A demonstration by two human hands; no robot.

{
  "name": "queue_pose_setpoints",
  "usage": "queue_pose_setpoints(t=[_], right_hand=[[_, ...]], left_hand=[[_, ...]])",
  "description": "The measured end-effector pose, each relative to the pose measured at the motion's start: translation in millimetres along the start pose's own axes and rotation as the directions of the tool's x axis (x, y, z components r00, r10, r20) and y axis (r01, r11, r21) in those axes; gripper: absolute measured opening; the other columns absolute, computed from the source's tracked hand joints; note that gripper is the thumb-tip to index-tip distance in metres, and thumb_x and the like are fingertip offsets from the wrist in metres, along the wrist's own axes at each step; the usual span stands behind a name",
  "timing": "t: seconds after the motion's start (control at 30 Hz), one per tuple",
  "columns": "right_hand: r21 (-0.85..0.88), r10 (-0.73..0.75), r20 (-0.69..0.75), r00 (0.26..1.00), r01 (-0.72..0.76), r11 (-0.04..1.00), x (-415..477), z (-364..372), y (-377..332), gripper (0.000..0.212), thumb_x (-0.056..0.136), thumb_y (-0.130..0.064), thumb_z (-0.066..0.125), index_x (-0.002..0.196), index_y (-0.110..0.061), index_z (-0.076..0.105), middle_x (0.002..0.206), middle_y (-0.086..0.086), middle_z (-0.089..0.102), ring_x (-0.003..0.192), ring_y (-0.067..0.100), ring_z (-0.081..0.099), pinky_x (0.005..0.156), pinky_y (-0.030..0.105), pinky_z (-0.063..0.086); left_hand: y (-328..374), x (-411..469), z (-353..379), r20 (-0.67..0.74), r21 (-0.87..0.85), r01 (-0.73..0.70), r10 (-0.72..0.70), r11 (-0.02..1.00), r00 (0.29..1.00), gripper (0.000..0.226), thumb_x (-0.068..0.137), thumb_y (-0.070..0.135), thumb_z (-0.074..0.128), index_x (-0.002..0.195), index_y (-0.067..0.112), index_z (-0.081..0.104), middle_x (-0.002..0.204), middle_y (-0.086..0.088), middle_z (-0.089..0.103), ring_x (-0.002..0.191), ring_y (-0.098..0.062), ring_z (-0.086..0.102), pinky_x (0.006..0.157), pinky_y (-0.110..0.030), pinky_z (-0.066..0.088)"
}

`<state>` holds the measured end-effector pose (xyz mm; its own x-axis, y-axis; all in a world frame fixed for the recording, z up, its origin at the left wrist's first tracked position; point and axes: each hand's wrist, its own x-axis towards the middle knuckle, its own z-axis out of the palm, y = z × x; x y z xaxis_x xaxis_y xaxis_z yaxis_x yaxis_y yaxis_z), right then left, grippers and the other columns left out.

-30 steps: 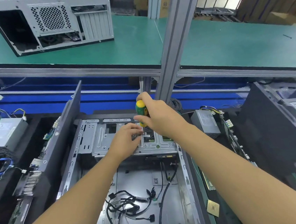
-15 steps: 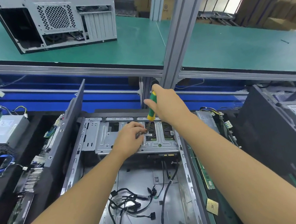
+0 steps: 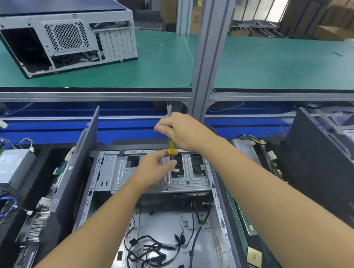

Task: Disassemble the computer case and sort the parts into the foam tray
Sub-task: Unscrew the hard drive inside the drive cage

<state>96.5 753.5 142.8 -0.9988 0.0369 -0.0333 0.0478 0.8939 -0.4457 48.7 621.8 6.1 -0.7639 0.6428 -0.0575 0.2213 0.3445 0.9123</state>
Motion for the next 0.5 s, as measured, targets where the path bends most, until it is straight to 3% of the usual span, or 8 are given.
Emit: queue_pose_setpoints(t=[0.07,0.13,0.23,0.3,0.4,0.5], right_hand=[[0.033,-0.028,0.009,1.0,0.028,0.999,-2,3,1,0.038,0.107,-0.024,0.041,0.144,-0.028,0.05,0.113,0.004,0.06,0.097,0.021,0.06,0.084,0.034,0.046],[0.183,-0.01,0.065,0.998,-0.002,0.983,-4,1,2,0.042,0.102,-0.015,0.046,0.143,-0.023,0.04,0.107,0.006,0.064,0.09,0.024,0.064,0.077,0.037,0.051],[0.259,0.058,0.083,0.995,-0.078,0.963,-4,-2,3,0.028,0.095,-0.017,0.053,0.121,-0.017,0.043,0.116,0.007,0.052,0.092,0.027,0.058,0.071,0.037,0.048],[0.116,0.112,-0.012,0.994,-0.11,0.987,-4,-1,2,0.028,0.096,-0.033,0.053,0.115,-0.015,0.044,0.116,0.004,0.041,0.1,0.027,0.047,0.074,0.038,0.042],[-0.099,0.184,-0.177,0.967,-0.203,0.974,-5,1,-2,0.05,0.098,-0.058,0.046,0.116,-0.011,0.045,0.103,0.002,0.039,0.092,0.025,0.04,0.074,0.04,0.039],[-0.019,0.175,-0.159,0.972,-0.18,0.983,-3,1,-6,0.033,0.101,-0.041,0.052,0.1,-0.009,0.042,0.083,0.0,0.043,0.081,0.029,0.049,0.062,0.036,0.034]], left_hand=[[5,-1,-3,-0.011,-0.195,-0.028,0.026,0.98,1.0,0.039,0.094,0.017,0.067,0.131,0.026,0.061,0.113,0.003,0.072,0.094,-0.008,0.065,0.089,-0.025,0.051],[11,-2,-8,-0.011,-0.307,-0.066,0.066,0.949,0.998,0.036,0.094,0.011,0.067,0.128,0.023,0.062,0.115,0.006,0.073,0.106,-0.004,0.067,0.09,-0.016,0.05],[21,1,-8,-0.013,-0.187,-0.107,0.107,0.976,0.994,0.019,0.092,0.012,0.069,0.103,0.027,0.071,0.101,0.013,0.076,0.097,0.001,0.068,0.08,-0.009,0.048],[26,3,-2,-0.135,-0.097,-0.105,0.091,0.99,0.987,0.013,0.085,0.016,0.077,0.093,0.025,0.071,0.089,0.007,0.075,0.084,0.0,0.067,0.074,-0.015,0.049],[32,3,12,-0.293,0.03,-0.041,0.048,0.999,0.955,0.029,0.077,0.026,0.084,0.091,0.016,0.06,0.076,0.008,0.063,0.066,-0.004,0.055,0.063,-0.021,0.044],[36,4,17,-0.296,0.018,-0.014,0.019,1.0,0.955,0.035,0.078,0.028,0.083,0.091,0.012,0.054,0.074,0.009,0.056,0.061,0.001,0.049,0.058,-0.015,0.041]])
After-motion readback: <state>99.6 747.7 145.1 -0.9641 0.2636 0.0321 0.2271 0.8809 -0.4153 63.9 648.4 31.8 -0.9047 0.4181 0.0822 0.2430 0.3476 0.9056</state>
